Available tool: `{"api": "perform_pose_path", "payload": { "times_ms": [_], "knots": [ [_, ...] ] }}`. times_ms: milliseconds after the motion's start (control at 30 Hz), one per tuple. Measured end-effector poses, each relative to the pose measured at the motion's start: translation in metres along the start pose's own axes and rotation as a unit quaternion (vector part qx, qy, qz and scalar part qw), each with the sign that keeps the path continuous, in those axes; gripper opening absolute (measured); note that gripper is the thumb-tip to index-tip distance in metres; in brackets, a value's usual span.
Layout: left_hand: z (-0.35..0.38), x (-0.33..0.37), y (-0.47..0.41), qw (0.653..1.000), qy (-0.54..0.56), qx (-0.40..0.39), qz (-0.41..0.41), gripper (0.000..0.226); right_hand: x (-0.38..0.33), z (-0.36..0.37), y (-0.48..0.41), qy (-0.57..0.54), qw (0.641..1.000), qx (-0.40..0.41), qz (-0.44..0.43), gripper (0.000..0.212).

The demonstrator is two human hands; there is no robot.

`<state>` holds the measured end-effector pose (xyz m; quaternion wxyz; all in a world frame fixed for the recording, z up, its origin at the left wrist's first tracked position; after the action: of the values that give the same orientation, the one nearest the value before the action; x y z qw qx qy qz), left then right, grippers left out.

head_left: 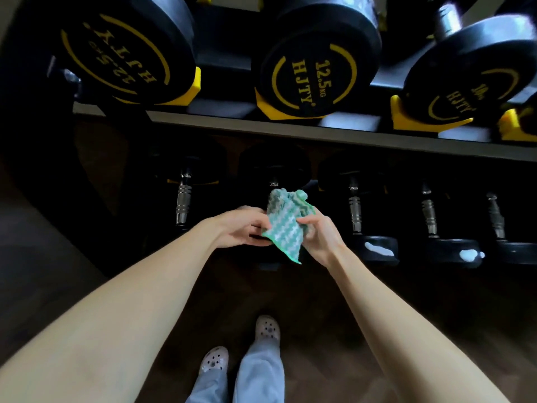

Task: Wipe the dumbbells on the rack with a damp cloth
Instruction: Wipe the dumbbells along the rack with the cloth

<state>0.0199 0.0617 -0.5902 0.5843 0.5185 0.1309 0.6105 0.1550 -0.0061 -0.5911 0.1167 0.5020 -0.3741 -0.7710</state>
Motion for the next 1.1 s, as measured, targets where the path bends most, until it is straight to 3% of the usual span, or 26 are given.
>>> {"api": "perform_pose_path", "payload": {
  "times_ms": [100, 200, 300, 400, 533, 600, 1100],
  "knots": [
    [-0.011, 0.016, -0.024, 0.997, -0.034, 0.058, 0.045, 0.014, -0.015, -0.01, -0.031, 0.101, 0.994, 0.039, -0.013, 0.041],
    [-0.018, 0.036, -0.05, 0.983, -0.073, 0.134, 0.105, 0.011, -0.03, -0.017, -0.065, 0.244, 0.967, 0.069, -0.035, 0.057],
    [-0.026, 0.047, -0.077, 0.963, -0.095, 0.218, 0.128, 0.018, -0.034, -0.011, -0.095, 0.336, 0.94, 0.041, -0.051, 0.046],
    [-0.037, 0.052, -0.101, 0.947, -0.116, 0.272, 0.127, 0.023, -0.025, -0.013, -0.128, 0.342, 0.936, 0.054, -0.06, 0.034],
    [-0.052, 0.049, -0.125, 0.931, -0.098, 0.322, 0.142, 0.008, -0.009, -0.022, -0.153, 0.356, 0.926, 0.114, -0.046, 0.032],
    [-0.061, 0.044, -0.136, 0.921, -0.094, 0.347, 0.153, 0.017, -0.001, -0.025, -0.163, 0.347, 0.927, 0.139, -0.025, 0.031],
    [-0.053, 0.009, -0.136, 0.877, -0.357, 0.312, 0.081, 0.019, 0.017, -0.033, -0.148, 0.394, 0.911, 0.117, 0.035, 0.03]
  ]
}}
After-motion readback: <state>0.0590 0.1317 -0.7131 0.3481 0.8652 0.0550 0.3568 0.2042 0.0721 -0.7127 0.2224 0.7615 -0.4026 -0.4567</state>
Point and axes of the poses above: each hand's wrist, its own y-axis away from the middle knuckle, its own z-axis out of the palm, x = y × z, the point moved 5 cm from there along -y, towards the middle knuckle, and after that the axes turned 9 degrees about y, right-handed, at the moved point
